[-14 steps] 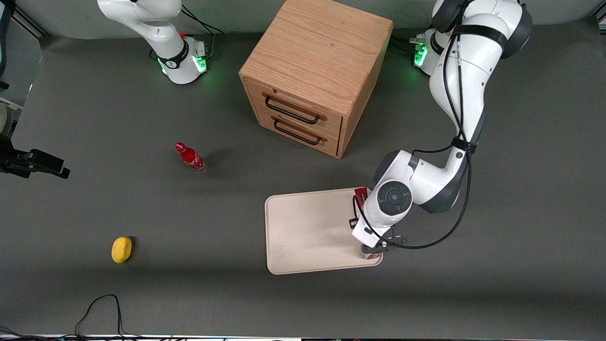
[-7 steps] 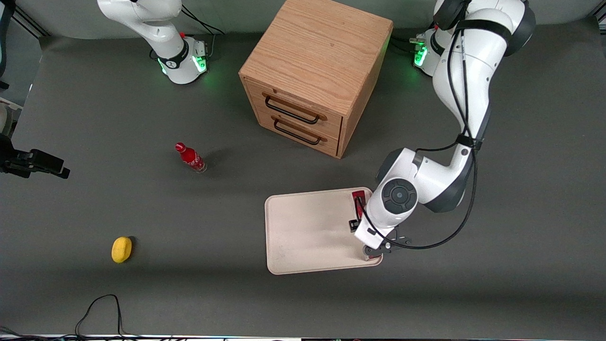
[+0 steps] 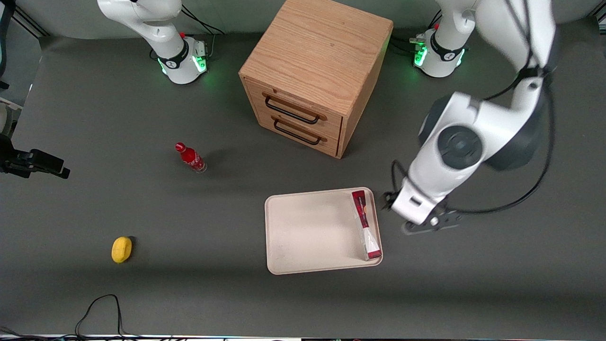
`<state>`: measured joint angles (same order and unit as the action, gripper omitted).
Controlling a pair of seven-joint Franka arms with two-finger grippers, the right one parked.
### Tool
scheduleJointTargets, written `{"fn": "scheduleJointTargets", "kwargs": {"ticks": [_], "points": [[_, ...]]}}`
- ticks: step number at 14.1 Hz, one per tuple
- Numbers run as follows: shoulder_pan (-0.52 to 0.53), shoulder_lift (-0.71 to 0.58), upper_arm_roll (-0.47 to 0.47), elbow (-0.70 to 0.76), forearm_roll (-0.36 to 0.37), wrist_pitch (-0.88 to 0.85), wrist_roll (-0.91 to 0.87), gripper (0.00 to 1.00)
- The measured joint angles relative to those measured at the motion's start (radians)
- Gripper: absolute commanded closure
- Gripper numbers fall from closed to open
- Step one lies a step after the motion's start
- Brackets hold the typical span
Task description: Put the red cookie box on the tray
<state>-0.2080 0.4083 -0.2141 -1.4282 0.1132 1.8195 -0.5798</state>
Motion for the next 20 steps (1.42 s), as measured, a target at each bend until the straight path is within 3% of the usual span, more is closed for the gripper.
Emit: {"fn": "scheduleJointTargets", "kwargs": {"ticks": [3, 8, 11, 14, 20], "points": [[0.097, -0.221, 0.02, -0.176, -0.034, -0.075, 0.158, 0.0], [0.114, -0.437, 0.228, -0.338, -0.081, -0.159, 0.426, 0.0], [0.143, -0.462, 0.315, -0.349, -0.082, -0.18, 0.49, 0.0], [0.209, -0.463, 0.281, -0.337, -0.082, -0.199, 0.503, 0.0], [0.187, -0.463, 0.275, -0.31, -0.08, -0.221, 0.5, 0.0]]}}
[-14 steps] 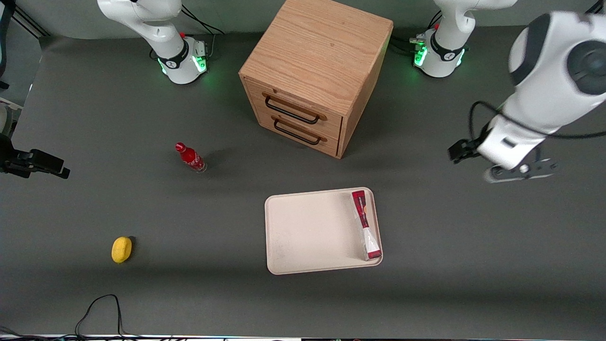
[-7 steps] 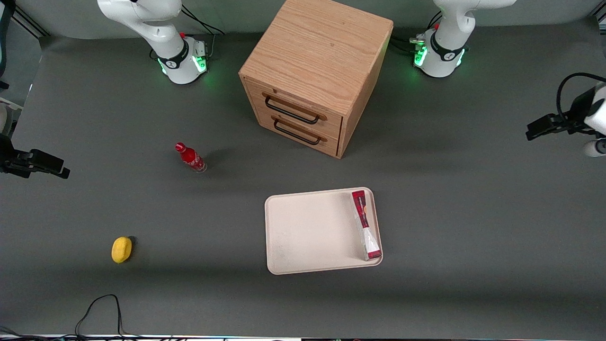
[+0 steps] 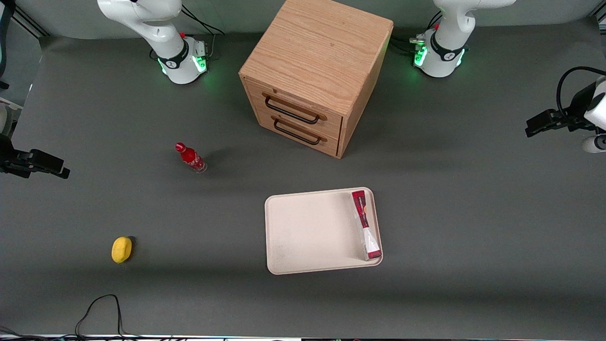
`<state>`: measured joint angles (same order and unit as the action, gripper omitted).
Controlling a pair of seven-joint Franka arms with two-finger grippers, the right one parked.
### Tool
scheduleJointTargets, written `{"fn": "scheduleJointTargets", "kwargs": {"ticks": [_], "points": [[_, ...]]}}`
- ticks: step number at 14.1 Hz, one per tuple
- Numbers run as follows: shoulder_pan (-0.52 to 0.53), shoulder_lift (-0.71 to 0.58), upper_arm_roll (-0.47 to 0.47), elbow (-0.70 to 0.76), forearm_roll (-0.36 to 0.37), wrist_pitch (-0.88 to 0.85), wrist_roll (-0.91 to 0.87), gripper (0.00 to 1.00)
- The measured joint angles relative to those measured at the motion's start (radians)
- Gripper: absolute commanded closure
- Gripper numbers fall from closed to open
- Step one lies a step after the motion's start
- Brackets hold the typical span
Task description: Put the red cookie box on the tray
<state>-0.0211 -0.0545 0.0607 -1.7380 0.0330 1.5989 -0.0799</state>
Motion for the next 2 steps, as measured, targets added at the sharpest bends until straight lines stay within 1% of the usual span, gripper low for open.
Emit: {"fn": "scheduleJointTargets", "kwargs": {"ticks": [2], "points": [[0.0, 0.0, 0.002, 0.003, 0.0, -0.004, 0.0, 0.0]]}}
